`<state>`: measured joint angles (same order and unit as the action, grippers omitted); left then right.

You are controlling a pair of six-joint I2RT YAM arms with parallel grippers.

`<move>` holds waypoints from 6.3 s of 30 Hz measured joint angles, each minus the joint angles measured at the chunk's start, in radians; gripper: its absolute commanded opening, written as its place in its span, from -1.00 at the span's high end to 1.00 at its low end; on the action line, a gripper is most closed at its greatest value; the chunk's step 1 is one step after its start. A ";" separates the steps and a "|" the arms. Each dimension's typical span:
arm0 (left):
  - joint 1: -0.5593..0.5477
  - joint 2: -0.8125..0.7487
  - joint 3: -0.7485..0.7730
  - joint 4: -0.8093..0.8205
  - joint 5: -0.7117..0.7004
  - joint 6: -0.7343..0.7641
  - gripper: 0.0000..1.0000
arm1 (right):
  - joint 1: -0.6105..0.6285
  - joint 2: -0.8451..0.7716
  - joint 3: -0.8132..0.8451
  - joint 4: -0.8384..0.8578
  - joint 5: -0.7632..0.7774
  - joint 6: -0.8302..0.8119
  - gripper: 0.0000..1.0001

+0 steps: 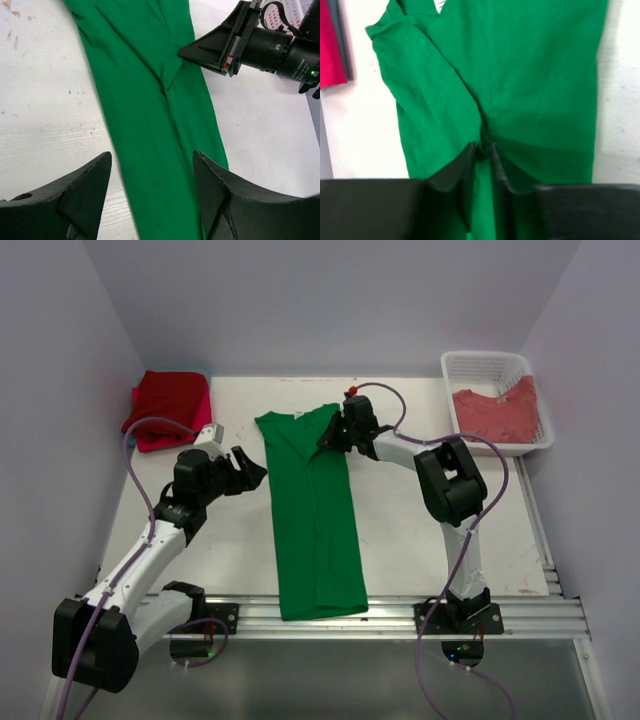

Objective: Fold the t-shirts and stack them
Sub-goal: Rotate the tshirt 90 degrees, then grab the bottom of the folded rectangular tshirt with both arms

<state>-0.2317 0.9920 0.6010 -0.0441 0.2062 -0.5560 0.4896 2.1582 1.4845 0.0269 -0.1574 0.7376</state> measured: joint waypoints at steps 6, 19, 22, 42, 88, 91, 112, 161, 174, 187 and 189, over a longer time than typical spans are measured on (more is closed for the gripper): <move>0.000 0.000 -0.010 -0.005 -0.005 0.000 -0.38 | -0.006 0.032 -0.001 0.040 -0.044 0.023 0.80; 0.000 -0.001 -0.013 -0.003 -0.016 0.000 -0.37 | -0.015 0.042 -0.092 0.247 -0.160 0.083 1.00; 0.000 -0.001 -0.027 -0.003 -0.018 0.000 -0.37 | -0.015 0.051 -0.122 0.349 -0.212 0.117 1.00; 0.000 0.007 -0.053 -0.002 -0.028 0.000 -0.36 | -0.015 0.188 -0.077 0.562 -0.541 0.191 1.00; 0.057 0.666 0.296 0.271 -0.054 -0.026 -0.44 | -0.089 0.031 0.409 -0.324 -0.119 -0.328 -0.34; 0.084 0.740 0.323 0.292 -0.041 -0.026 -0.44 | -0.127 0.039 0.389 -0.371 -0.100 -0.339 -0.35; 0.171 1.096 0.514 0.539 0.230 -0.072 -0.40 | -0.234 0.248 0.420 -0.287 -0.308 -0.261 -0.26; -0.077 -0.055 -0.078 -0.245 0.172 -0.044 -0.46 | 0.150 -0.929 -0.847 -0.342 -0.047 -0.213 -0.23; -0.283 -0.262 -0.174 -0.566 0.216 -0.246 -0.42 | 0.236 -1.182 -0.951 -0.512 -0.079 -0.037 -0.19; -0.562 -0.156 -0.289 -0.526 0.252 -0.413 -0.45 | 0.325 -1.076 -1.071 -0.467 -0.206 0.095 -0.11; -0.595 -0.127 -0.289 -0.513 0.253 -0.424 -0.45 | 0.336 -1.064 -1.074 -0.447 -0.213 0.108 -0.06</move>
<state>-0.8265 0.8646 0.3122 -0.5575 0.4587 -0.9802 0.8257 1.0943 0.4103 -0.4198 -0.3706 0.8459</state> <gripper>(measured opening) 0.720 0.550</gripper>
